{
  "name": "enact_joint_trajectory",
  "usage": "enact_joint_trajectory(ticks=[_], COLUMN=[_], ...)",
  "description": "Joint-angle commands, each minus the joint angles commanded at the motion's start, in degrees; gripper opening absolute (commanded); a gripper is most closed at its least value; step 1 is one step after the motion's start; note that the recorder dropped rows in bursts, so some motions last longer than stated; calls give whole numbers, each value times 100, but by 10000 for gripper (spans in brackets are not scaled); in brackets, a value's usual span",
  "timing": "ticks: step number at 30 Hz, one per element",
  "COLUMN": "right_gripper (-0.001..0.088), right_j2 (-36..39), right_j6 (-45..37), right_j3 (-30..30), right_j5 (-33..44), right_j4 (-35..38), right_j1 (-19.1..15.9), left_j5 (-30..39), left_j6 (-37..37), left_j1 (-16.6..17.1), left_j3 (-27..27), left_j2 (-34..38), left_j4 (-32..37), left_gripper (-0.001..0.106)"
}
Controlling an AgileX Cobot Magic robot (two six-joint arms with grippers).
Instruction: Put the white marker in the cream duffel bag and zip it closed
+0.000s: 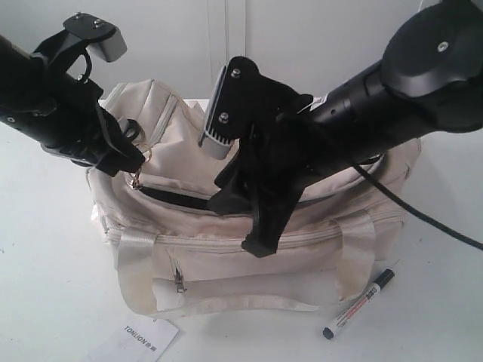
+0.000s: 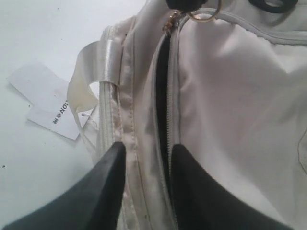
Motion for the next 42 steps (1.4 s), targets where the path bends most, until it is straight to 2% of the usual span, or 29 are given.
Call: enact_joint_trajectory(ticks=[5, 9, 12, 16, 23, 31, 34, 38, 42], right_gripper=[379, 497, 502, 502, 494, 304, 198, 11, 0], right_j2=[4, 42, 127, 282, 554, 581, 581, 581, 581], right_j6=[0, 0, 0, 0, 0, 34, 49, 49, 85], right_j3=[253, 391, 402, 402, 402, 402, 402, 402, 402], right_j5=[-840, -1229, -1366, -1753, -1794, -1870, -1883, -1883, -1883], right_j4=[0, 27, 54, 54, 54, 59, 59, 59, 59], right_j1=[334, 392, 425, 664, 730, 730, 730, 730, 730], left_j5=[-36, -60, -60, -82, -95, -105, -105, -94, -94], left_j6=[-86, -216, -216, -215, -215, -215, -215, -215, -190], left_j1=[0, 0, 0, 0, 0, 0, 0, 0, 0], left_j3=[0, 0, 0, 0, 0, 0, 0, 0, 0], left_j2=[0, 0, 0, 0, 0, 0, 0, 0, 0], left_j4=[-329, -376, -376, -376, -376, -376, -376, -366, -290], left_gripper=[0, 0, 0, 0, 0, 0, 0, 0, 0])
